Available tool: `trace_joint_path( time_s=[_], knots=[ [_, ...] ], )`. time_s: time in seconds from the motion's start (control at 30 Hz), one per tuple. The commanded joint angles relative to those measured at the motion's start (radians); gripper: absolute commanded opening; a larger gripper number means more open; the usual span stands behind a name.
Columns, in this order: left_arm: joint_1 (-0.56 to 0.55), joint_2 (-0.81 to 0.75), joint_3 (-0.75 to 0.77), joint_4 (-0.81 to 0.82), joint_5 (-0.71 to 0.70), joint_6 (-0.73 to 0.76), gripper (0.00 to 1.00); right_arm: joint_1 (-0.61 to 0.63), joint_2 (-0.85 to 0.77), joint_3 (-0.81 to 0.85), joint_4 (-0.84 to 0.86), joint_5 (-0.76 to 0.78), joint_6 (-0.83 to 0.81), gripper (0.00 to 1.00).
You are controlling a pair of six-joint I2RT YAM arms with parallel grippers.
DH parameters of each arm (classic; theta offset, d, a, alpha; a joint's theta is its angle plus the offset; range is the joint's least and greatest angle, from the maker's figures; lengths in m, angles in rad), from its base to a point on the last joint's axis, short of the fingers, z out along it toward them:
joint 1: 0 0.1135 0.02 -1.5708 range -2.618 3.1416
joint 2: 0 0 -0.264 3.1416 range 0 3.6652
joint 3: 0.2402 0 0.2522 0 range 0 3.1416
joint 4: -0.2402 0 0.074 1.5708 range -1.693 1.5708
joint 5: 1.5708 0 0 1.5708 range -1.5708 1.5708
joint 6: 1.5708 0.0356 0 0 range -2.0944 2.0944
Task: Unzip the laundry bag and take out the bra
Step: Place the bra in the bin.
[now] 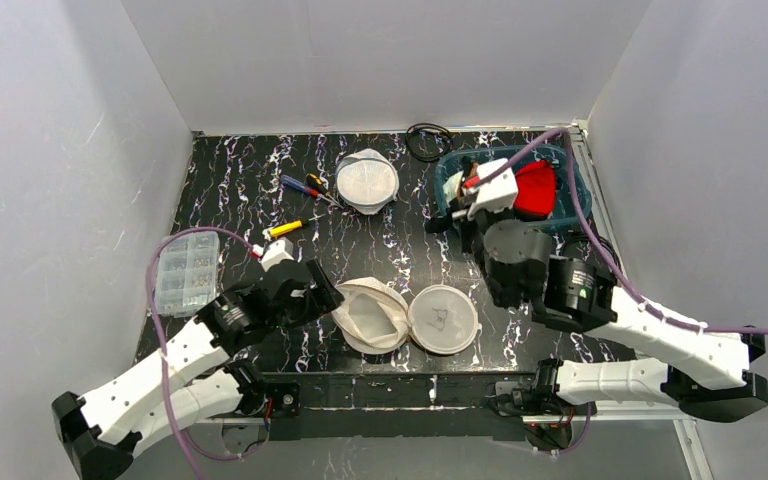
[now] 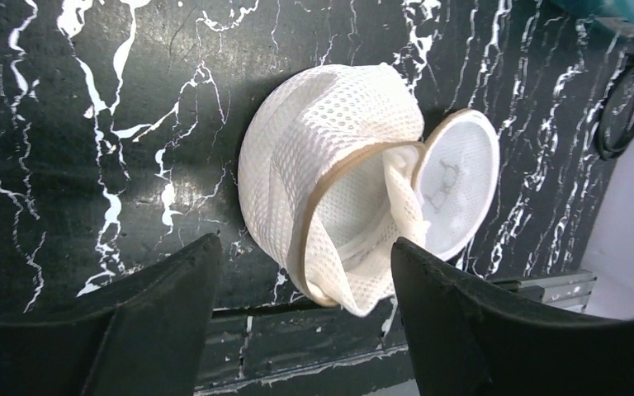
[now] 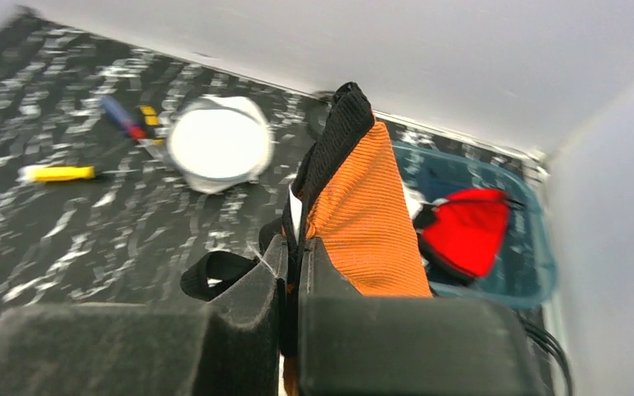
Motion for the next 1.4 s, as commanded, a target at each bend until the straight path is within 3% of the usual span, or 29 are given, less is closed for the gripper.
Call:
trace_joint_path(
  time_s=[0.0, 0.2, 0.4, 0.5, 0.8, 1.17, 1.37],
  knots=[
    [0.001, -0.075, 0.084, -0.166, -0.047, 0.043, 0.74, -0.175, 0.044, 0.077, -0.031, 0.048, -0.007, 0.01],
    [0.001, -0.152, 0.131, -0.264, -0.094, 0.095, 0.75, -0.429, 0.210, 0.107, 0.006, -0.127, 0.057, 0.01],
    [0.001, -0.255, 0.079, -0.304, -0.140, 0.078, 0.74, -0.697, 0.237, 0.073, 0.079, -0.307, 0.190, 0.01],
    [0.001, -0.316, 0.053, -0.314, -0.196, 0.066, 0.73, -0.811, 0.223, 0.044, 0.100, -0.326, 0.219, 0.01],
    [0.002, -0.440, -0.036, -0.278, -0.266, 0.008, 0.81, -0.916, 0.163, -0.051, 0.189, -0.243, 0.225, 0.01],
    [0.001, -0.401, -0.098, -0.143, -0.138, 0.035, 0.82, -1.054, 0.264, -0.010, 0.220, -0.422, 0.365, 0.01],
    [0.001, -0.368, -0.113, -0.063, -0.078, 0.148, 0.82, -1.056, 0.255, -0.035, 0.250, -0.448, 0.327, 0.01]
  ],
)
